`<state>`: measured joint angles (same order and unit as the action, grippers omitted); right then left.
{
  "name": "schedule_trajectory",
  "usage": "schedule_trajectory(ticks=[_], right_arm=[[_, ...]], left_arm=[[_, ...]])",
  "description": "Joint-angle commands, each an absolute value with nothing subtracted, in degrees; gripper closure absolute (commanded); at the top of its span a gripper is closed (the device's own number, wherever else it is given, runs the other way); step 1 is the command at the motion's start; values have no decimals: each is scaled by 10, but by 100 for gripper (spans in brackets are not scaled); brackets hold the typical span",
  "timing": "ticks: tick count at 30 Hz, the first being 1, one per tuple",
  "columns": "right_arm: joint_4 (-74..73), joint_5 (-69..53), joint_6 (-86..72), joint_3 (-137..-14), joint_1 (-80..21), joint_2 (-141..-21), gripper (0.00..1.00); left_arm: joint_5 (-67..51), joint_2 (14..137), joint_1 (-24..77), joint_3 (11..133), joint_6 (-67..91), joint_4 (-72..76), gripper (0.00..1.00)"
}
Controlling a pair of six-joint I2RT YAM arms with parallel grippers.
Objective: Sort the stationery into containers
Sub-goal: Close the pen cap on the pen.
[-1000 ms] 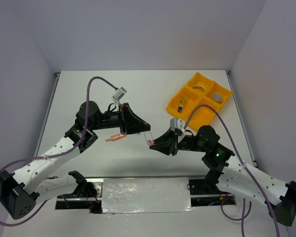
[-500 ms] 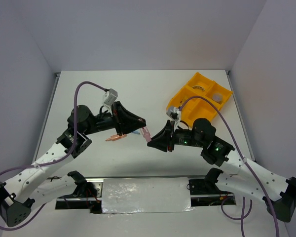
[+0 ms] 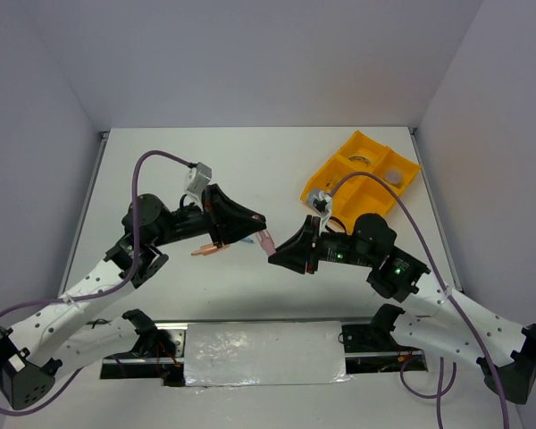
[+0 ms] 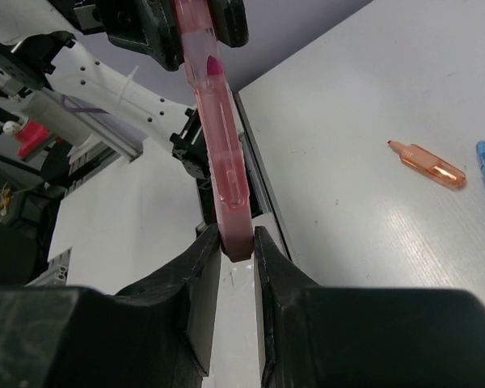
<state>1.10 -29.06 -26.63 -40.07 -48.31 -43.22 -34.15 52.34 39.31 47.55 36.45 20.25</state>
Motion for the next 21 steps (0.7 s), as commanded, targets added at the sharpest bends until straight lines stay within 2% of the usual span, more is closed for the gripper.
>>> schedule_trajectory(ticks=[1, 11, 21], right_arm=[[113, -290, -280, -439, -483, -415, 100], [308, -288, -262, -374, -482, -391, 100], [332, -359, -204, -428, -483, -425, 100]], left_arm=[[-339, 540, 400, 454, 352, 205, 100], [-344, 548, 403, 428, 392, 250, 100], [-347, 554, 405, 415, 377, 233, 100]])
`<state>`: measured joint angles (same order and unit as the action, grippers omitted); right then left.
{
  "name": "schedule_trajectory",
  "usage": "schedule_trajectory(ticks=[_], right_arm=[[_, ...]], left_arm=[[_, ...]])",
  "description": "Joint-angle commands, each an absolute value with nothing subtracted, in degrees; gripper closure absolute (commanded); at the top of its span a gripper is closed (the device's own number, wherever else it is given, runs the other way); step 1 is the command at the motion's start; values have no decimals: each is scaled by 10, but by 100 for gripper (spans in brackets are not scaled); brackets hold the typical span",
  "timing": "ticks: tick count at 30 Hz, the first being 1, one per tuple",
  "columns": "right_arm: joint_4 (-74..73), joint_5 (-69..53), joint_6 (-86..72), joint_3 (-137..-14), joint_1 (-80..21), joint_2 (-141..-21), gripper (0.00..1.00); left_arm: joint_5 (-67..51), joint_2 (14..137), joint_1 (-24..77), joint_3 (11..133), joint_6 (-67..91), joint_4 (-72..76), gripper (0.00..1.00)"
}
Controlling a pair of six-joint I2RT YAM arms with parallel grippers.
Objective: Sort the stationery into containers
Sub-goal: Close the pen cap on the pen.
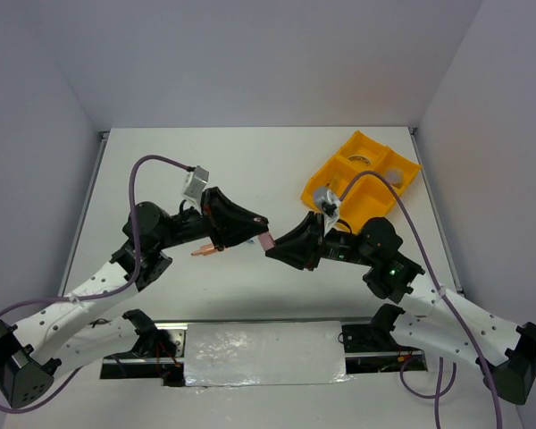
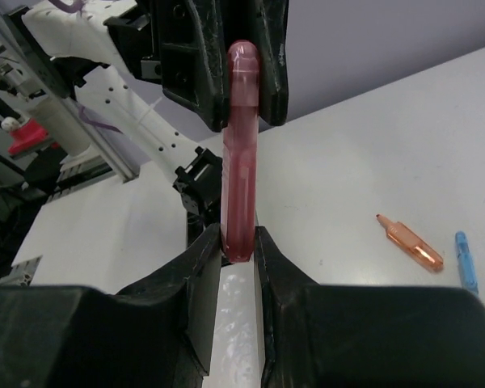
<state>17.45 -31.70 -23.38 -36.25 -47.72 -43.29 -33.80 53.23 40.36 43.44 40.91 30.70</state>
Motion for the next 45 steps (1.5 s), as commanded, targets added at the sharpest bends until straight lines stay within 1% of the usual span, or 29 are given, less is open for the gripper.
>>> schedule_trajectory(ticks=[1, 3, 5, 8, 11, 15, 17, 22, 24, 25, 26, 27, 28, 29, 30, 31, 32, 38, 41, 42, 43, 44, 45], right_arm=[[327, -362, -197, -431, -483, -425, 100], [350, -381, -189, -424, -482, -420, 100], [379, -375, -199, -418, -481, -417, 100], [349, -349, -199, -448, -482, -433, 100], [354, -312, -210, -462, -481, -442, 100], [329, -315, -203, -496, -483, -461, 100], [326, -330, -200, -489, -483, -468, 100], [357, -369, -202, -427, -483, -458, 100], [350, -358, -203, -413, -482, -447, 100], [334, -352, -200, -411, -482, -443, 100], [324, -336, -197, -411, -481, -441, 100], [314, -330, -193, -412, -483, -439, 100], [295, -324, -192, -412, -482, -439, 100], [287, -312, -190, -410, -483, -439, 100], [280, -304, -186, -408, -483, -440, 100], [265, -296, -185, -407, -481, -440, 100], [254, -274, -182, -405, -482, -441, 100], [181, -216, -189, -407, -454, -464, 100], [141, -157, -222, -402, -411, -459, 100], [102, -111, -227, -403, -389, -456, 100], [83, -85, -228, -406, -379, -453, 100], [59, -49, -234, -409, -373, -445, 100], [4, 45, -240, -413, -366, -444, 100]], left_arm=[[-346, 555, 405, 416, 371, 226, 100], [-345, 557, 407, 417, 365, 214, 100], [-344, 557, 408, 413, 366, 215, 100], [-349, 556, 418, 403, 374, 239, 100], [-324, 555, 440, 400, 360, 230, 100], [-315, 550, 448, 386, 355, 229, 100], [-294, 541, 447, 388, 350, 208, 100], [-264, 531, 447, 417, 321, 150, 100], [-257, 532, 447, 430, 314, 139, 100], [-249, 532, 447, 436, 313, 131, 95], [-238, 536, 447, 446, 312, 115, 84], [-213, 537, 447, 453, 312, 106, 63], [-200, 541, 447, 460, 313, 99, 55], [-187, 543, 447, 474, 316, 85, 35], [-158, 547, 448, 483, 319, 77, 25], [-143, 554, 447, 508, 321, 70, 18], [-130, 557, 447, 521, 325, 53, 1], [-34, 571, 447, 617, 327, 3, 1], [38, 576, 447, 656, 332, -60, 1], [66, 577, 447, 664, 337, -108, 1], [122, 580, 447, 678, 341, -132, 1], [151, 580, 447, 681, 349, -154, 1], [180, 580, 447, 686, 355, -176, 1]])
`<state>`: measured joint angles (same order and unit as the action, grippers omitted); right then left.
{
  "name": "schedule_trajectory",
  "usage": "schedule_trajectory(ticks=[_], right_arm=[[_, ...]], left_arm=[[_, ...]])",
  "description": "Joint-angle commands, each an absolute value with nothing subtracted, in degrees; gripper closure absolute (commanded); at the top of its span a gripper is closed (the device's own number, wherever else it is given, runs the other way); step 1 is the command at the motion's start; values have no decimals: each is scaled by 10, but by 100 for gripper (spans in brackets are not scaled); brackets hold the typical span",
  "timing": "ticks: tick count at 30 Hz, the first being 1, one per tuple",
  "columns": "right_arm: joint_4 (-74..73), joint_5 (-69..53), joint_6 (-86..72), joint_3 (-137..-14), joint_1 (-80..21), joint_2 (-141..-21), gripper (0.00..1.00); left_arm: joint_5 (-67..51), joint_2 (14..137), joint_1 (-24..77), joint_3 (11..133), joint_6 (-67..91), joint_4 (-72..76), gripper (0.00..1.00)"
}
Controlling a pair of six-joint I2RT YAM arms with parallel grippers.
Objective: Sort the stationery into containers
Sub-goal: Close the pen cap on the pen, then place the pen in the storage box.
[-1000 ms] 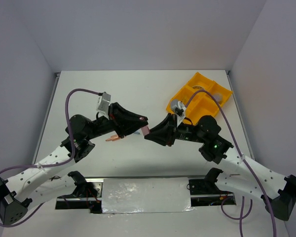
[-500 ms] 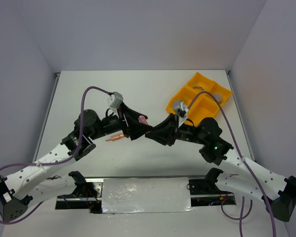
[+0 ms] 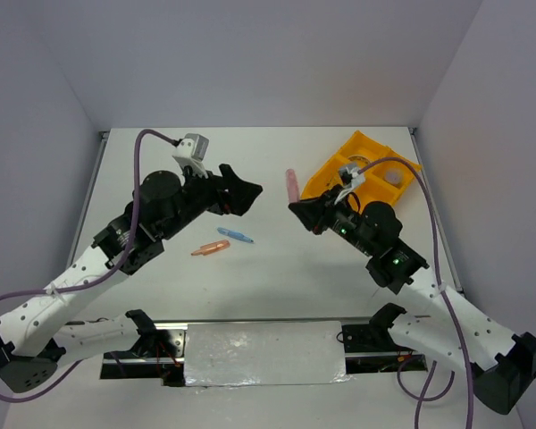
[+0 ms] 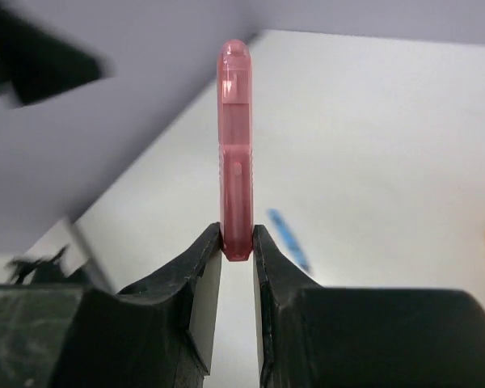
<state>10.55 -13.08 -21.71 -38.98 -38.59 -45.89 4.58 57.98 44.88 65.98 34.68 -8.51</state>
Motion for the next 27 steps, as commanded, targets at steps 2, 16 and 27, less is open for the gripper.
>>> schedule_trajectory(ticks=[2, 16, 27], right_arm=[[-53, 124, -250, -426, -335, -454, 100], [-98, 219, -277, -431, -70, -640, 99], [-83, 170, -273, -470, -38, -748, 40]], left_arm=[[244, 576, 446, 697, 367, -242, 1], [274, 492, 443, 655, 333, -391, 1], [254, 483, 443, 597, 329, -406, 1]])
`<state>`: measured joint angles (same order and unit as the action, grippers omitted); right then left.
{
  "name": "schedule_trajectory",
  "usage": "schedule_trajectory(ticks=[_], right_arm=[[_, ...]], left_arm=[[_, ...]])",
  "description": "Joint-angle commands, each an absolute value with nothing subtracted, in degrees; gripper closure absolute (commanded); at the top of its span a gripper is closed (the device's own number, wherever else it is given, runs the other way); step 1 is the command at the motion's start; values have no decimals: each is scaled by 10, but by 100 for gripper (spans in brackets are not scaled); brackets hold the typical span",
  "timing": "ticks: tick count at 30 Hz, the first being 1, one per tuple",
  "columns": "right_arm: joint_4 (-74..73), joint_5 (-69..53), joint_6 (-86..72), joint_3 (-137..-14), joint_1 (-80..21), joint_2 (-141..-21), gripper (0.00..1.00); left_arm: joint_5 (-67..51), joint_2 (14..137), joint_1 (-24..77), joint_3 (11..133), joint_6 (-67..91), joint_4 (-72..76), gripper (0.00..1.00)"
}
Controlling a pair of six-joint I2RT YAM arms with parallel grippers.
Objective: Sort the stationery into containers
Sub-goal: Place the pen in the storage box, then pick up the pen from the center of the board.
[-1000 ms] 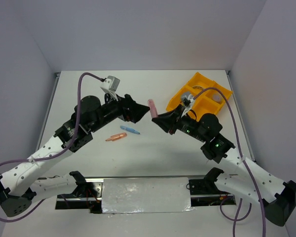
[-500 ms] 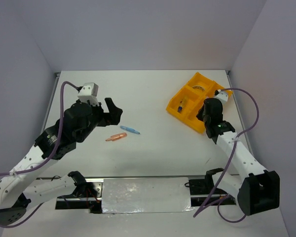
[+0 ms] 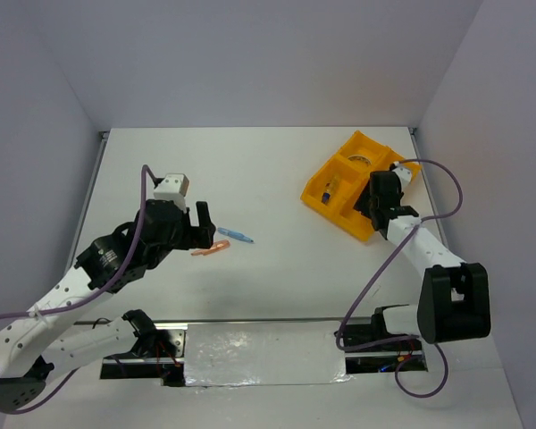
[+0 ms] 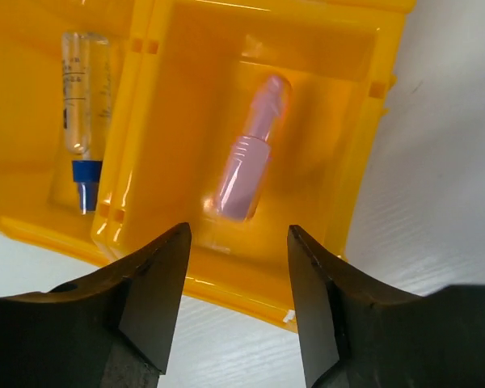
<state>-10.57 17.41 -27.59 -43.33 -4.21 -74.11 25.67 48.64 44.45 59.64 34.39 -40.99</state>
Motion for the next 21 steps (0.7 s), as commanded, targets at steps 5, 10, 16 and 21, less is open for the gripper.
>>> schedule_trajectory(ticks=[5, 10, 16, 21], right_arm=[[-98, 144, -268, -494, -37, -727, 31], [-71, 9, -243, -486, -60, -653, 30], [-3, -162, -72, -475, -241, -634, 26], [-82, -108, 63, -555, -419, -760, 23]], left_arm=[[261, 483, 443, 588, 332, -410, 1], [273, 484, 442, 575, 351, -402, 1], [288, 506, 437, 558, 406, -398, 1], [311, 502, 435, 585, 414, -424, 1]])
